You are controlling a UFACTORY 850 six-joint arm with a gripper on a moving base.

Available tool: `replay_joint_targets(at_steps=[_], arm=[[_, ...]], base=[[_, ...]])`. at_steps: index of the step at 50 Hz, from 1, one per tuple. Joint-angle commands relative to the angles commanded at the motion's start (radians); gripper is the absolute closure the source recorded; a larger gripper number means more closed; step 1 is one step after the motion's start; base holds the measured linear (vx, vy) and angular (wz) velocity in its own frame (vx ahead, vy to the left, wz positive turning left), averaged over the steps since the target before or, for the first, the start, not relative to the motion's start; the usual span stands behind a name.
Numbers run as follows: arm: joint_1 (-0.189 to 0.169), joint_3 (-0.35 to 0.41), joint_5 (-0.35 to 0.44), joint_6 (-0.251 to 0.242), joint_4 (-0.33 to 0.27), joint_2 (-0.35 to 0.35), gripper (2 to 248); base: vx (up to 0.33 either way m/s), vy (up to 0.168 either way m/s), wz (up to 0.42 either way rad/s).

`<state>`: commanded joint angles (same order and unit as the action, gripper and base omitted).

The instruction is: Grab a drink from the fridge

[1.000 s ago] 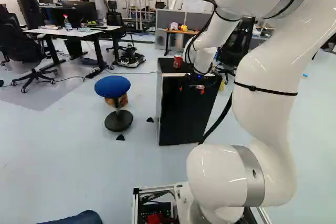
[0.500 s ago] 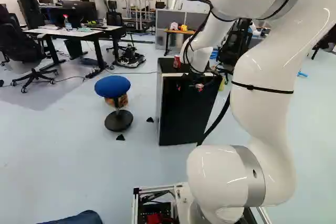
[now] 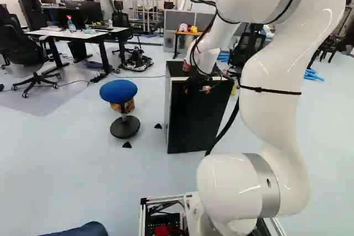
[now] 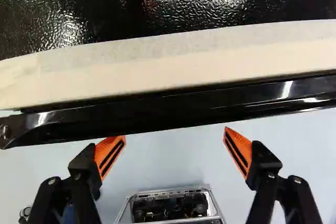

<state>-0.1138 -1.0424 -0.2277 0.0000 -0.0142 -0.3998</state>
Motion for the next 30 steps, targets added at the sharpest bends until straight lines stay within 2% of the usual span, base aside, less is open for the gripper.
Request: replay_joint_targets(at_steps=[17, 30], arm=[[0.001, 0.004, 0.0, 0.0, 0.0, 0.003, 3], [0.008, 0.06, 0.0, 0.0, 0.0, 0.045, 3]], base=[[0.0, 0.0, 0.0], [0.0, 0.0, 0.0]])
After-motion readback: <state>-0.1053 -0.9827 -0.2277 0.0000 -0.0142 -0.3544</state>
